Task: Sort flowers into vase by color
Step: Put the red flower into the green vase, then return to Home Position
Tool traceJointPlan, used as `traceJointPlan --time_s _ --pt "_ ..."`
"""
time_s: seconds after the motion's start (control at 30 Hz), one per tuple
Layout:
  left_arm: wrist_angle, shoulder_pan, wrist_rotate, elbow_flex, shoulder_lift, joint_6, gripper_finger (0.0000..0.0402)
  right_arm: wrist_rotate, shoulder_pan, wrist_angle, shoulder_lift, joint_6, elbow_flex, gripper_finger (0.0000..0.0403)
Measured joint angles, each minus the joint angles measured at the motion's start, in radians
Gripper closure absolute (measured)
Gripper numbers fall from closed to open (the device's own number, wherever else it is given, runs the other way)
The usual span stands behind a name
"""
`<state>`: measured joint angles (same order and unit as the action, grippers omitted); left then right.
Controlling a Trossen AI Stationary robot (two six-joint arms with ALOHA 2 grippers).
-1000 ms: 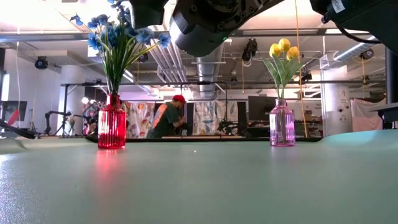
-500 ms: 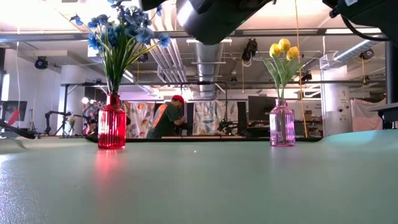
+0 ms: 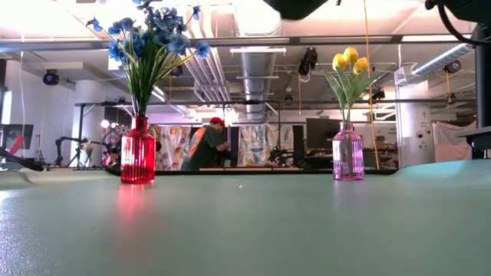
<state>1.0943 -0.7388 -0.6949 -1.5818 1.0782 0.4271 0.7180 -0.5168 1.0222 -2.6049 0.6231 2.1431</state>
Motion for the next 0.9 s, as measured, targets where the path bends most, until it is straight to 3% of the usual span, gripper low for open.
traceJointPlan --time_s 0.5,0.77,0.9 --pt "0.002 0.0 0.0 0.0 0.0 0.0 0.0279 0.273 -0.055 -0.102 0.013 0.077 0.023 0.0131" --pt "-0.006 0.0 -0.007 0.0 0.0 -0.023 0.0279 0.398 -0.09 -0.099 0.042 0.185 0.023 0.0113" --pt "-0.007 -0.018 -0.077 0.0 0.007 -0.024 0.0279 0.457 -0.104 -0.102 0.044 0.214 0.023 0.0113"
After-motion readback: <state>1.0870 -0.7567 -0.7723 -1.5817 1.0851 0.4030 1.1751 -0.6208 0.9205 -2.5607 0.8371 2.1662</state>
